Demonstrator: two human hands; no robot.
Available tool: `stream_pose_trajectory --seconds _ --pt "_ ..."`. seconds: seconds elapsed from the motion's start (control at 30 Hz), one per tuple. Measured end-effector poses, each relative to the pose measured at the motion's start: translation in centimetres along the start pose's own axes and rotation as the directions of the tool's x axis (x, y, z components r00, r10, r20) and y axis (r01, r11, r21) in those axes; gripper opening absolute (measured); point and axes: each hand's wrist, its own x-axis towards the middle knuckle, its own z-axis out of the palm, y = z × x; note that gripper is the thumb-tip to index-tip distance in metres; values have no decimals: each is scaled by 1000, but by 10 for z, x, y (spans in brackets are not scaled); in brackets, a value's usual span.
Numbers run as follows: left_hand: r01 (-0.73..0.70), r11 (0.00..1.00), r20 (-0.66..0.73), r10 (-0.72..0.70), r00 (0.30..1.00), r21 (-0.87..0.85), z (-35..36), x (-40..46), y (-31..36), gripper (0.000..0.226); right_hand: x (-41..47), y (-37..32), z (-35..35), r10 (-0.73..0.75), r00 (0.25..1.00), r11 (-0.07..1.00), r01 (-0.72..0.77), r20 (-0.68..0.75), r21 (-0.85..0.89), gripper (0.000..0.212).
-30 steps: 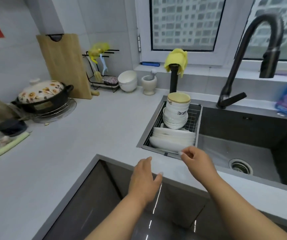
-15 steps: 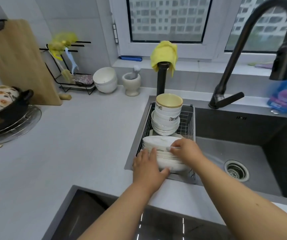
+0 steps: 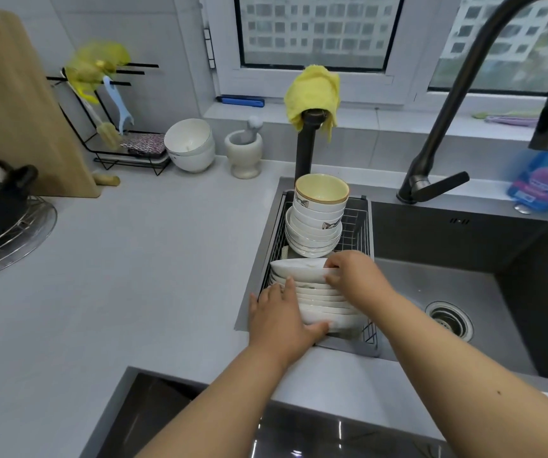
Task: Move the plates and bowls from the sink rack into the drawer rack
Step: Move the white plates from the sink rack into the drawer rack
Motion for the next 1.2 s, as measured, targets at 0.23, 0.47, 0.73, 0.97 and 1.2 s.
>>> stream_pose_trajectory --seconds 0.23,0.47,0.73,0.97,1.2 --pt "1 1000 16 -1 1000 -25 -5 2 0 111 7 -7 -6 -16 996 1000 16 -93 0 22" --pt "-8 999 8 8 1000 -46 -4 2 -1 107 -7 -21 -29 -53 983 999 51 -174 -16 20" --pt "35 912 -36 -54 998 -410 -13 -12 -8 107 -49 -36 -67 -111 950 993 115 -293 -6 22" --pt "182 407 -36 -473 880 -895 -69 -71 -2 44 -107 -47 -89 -336 880 940 336 -335 -58 18" --pt "263 -263 351 -380 856 -928 -101 -154 18 32 -187 -58 -95 -575 766 801 598 -287 -7 14"
